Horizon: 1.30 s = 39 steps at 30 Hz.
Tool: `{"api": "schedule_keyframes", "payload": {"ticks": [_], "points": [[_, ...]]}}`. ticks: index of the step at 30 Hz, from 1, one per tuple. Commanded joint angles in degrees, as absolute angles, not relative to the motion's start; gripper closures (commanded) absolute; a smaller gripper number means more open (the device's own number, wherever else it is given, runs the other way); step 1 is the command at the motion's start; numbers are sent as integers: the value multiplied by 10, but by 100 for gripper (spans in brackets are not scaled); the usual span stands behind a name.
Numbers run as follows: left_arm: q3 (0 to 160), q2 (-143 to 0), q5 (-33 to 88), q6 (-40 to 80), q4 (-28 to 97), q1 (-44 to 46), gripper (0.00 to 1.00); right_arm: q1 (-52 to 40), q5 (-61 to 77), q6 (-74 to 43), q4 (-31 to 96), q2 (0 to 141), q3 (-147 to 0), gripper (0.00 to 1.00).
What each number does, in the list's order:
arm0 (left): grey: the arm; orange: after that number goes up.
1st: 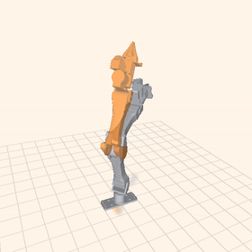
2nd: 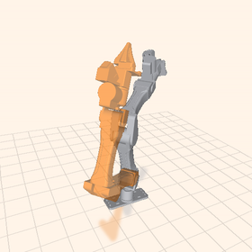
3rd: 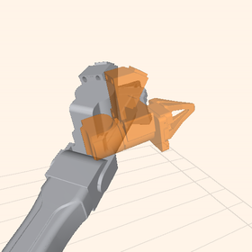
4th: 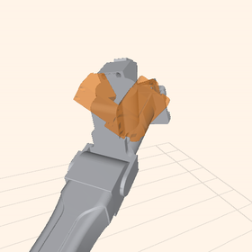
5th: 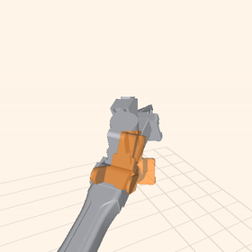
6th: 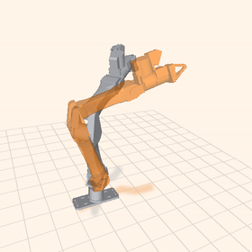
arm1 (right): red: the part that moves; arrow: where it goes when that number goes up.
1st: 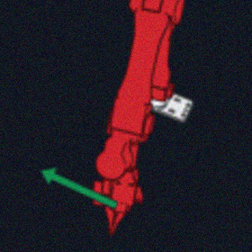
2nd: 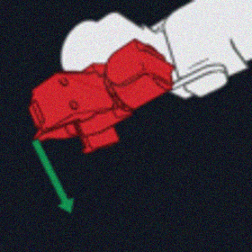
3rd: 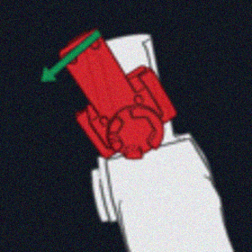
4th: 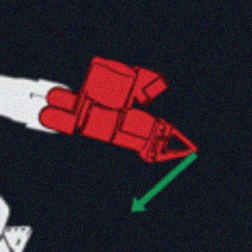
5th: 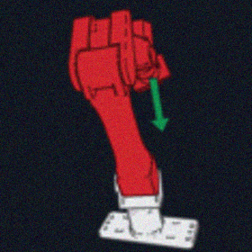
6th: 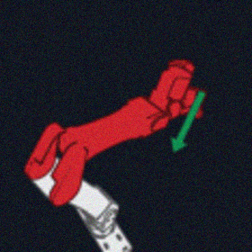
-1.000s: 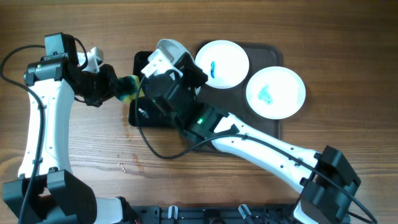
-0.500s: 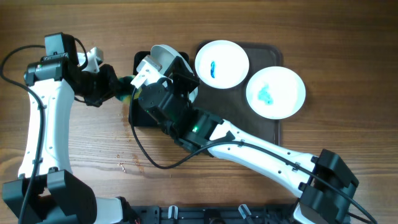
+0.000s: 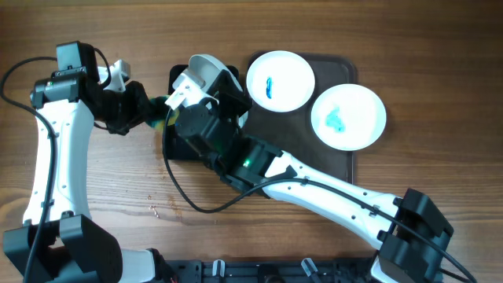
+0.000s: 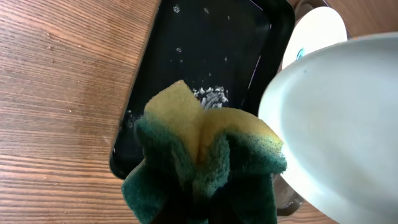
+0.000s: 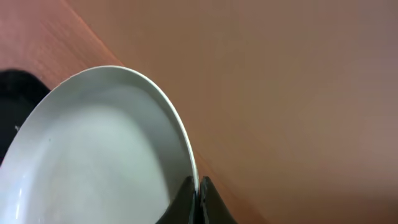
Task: Clean dirty plates on tray and stack at the side
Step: 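Carry the cleaned plate with right gripper to the table's right side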
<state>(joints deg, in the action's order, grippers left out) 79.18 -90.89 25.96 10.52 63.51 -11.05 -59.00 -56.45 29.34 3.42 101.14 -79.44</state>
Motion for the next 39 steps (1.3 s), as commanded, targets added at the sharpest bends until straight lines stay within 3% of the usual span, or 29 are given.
{"api": "schedule_keyframes", "payload": {"ticks": [1, 3, 6, 8, 10, 12, 16, 19, 23, 29, 32, 36, 37, 39], "points": [[796, -905, 260, 93, 635, -114, 96, -559, -451, 17, 113, 1006, -802, 96], [796, -905, 260, 94, 636, -114, 96, -525, -294, -113, 184, 1006, -803, 96], [796, -905, 260, 94, 639, -114, 96, -427, -124, -176, 216, 948, -811, 96], [796, -905, 260, 94, 639, -114, 96, -307, 89, -216, 234, 886, -812, 96], [796, -905, 260, 94, 640, -114, 96, -191, 189, -262, 272, 854, -812, 96], [796, -905, 260, 94, 639, -114, 96, 6, 214, -302, 368, 848, -811, 96], [796, -905, 261, 94, 639, -114, 96, 262, 105, -302, 450, 902, -810, 96], [796, -905, 261, 94, 639, -114, 96, 371, 28, -302, 482, 977, -809, 95], [796, -905, 261, 94, 639, -114, 96, 389, 17, -295, 533, 1082, -809, 96], [796, -905, 261, 94, 639, -114, 96, 272, -1, -247, 570, 1107, -795, 95], [796, -905, 261, 94, 639, -114, 96, 241, -13, -225, 566, 1089, -796, 57], [796, -905, 261, 94, 640, -105, 96, 201, 116, -56, 507, 1012, -796, 49], [796, -905, 261, 93, 640, -99, 96, 194, 168, -14, 499, 1005, -796, 42], [796, -905, 260, 91, 639, -62, 96, 181, 177, 0, 489, 1019, -788, 38]]}}
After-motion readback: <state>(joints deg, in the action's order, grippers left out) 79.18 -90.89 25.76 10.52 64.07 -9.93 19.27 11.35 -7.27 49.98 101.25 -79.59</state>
